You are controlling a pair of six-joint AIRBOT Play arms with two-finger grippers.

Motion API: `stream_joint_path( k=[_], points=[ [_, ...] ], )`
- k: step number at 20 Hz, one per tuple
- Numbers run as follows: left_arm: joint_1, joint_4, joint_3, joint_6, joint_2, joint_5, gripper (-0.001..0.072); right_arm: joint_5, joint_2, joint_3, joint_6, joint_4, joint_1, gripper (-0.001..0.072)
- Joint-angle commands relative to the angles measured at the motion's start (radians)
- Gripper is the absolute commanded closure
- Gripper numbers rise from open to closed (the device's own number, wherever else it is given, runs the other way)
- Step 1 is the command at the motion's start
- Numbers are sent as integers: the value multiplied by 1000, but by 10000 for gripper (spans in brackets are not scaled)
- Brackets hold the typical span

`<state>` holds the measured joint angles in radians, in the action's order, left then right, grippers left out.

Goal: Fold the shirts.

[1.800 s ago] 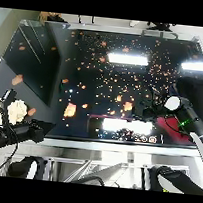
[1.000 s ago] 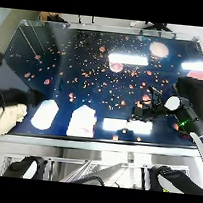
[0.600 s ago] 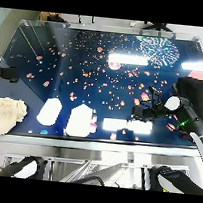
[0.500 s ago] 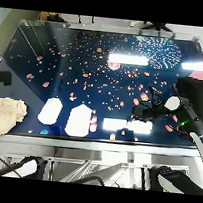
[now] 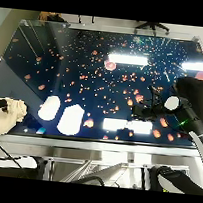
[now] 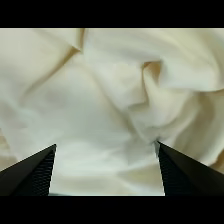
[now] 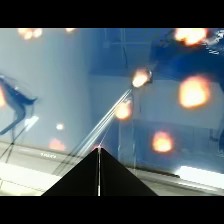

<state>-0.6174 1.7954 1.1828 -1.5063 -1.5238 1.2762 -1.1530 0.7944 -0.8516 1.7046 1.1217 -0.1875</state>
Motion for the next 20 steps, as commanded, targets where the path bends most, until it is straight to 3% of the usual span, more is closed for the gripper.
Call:
stream_joint_path(
  k=[1,3,4,5,6,10,16,20],
  points=[
    [-6,-39,-39,33,-67,-56,7,2,2,0,0,-1,-1,686],
    [-4,-44,-39,33,-94,-63,16,2,3,0,0,-1,-1,686],
    [-5,-43,-39,33,-108,-63,164,2,3,0,0,-1,-1,686],
    [-6,-42,-39,40,-117,-56,459,2,3,0,0,-1,0,686],
    [-6,-44,-35,61,-119,-47,686,2,3,0,0,-1,0,686],
    [56,-208,134,100,-85,87,690,2,3,0,0,-1,0,686],
    [370,-865,447,183,222,113,691,-10,3,0,0,-1,-1,686],
    [709,-854,459,157,381,119,691,-29,2,0,-34,-1,2,686]
  ],
)
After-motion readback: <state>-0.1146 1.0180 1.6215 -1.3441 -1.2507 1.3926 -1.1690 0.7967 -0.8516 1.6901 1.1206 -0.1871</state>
